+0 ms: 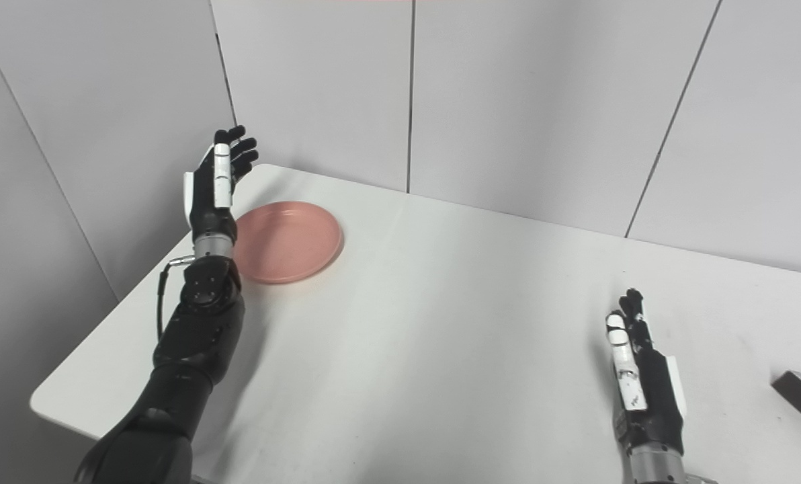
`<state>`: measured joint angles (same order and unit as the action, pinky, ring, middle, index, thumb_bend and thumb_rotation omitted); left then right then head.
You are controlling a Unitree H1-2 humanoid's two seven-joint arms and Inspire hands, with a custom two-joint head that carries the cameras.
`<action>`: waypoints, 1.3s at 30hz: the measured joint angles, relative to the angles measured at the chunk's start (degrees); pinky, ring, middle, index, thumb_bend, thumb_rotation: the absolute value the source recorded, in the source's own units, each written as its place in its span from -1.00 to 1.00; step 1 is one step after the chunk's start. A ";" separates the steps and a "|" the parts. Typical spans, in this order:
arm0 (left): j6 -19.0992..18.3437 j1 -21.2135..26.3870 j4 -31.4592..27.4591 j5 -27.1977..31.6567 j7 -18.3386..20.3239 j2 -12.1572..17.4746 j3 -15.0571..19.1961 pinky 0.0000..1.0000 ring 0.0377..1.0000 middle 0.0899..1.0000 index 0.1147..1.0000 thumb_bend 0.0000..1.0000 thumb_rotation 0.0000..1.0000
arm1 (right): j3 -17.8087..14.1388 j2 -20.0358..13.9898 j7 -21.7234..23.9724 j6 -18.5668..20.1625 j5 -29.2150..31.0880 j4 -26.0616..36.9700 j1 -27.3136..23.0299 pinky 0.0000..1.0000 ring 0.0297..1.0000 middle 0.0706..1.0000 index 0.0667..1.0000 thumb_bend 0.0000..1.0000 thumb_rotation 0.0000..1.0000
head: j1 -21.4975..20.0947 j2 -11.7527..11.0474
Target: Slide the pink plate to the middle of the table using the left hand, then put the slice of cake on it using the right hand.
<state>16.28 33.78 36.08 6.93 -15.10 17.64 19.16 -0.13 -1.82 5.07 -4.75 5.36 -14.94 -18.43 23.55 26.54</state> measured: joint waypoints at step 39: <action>0.37 0.83 15.39 5.77 4.70 2.38 1.24 0.72 0.59 0.51 0.49 0.21 1.00 | -0.70 0.00 0.55 0.86 1.54 1.74 1.21 1.00 1.00 1.00 1.00 0.00 0.62 | 1.14 1.23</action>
<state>16.66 34.60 51.47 12.70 -10.40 20.02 20.40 -0.83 -1.82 5.62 -3.89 6.89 -13.20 -17.22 24.70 27.77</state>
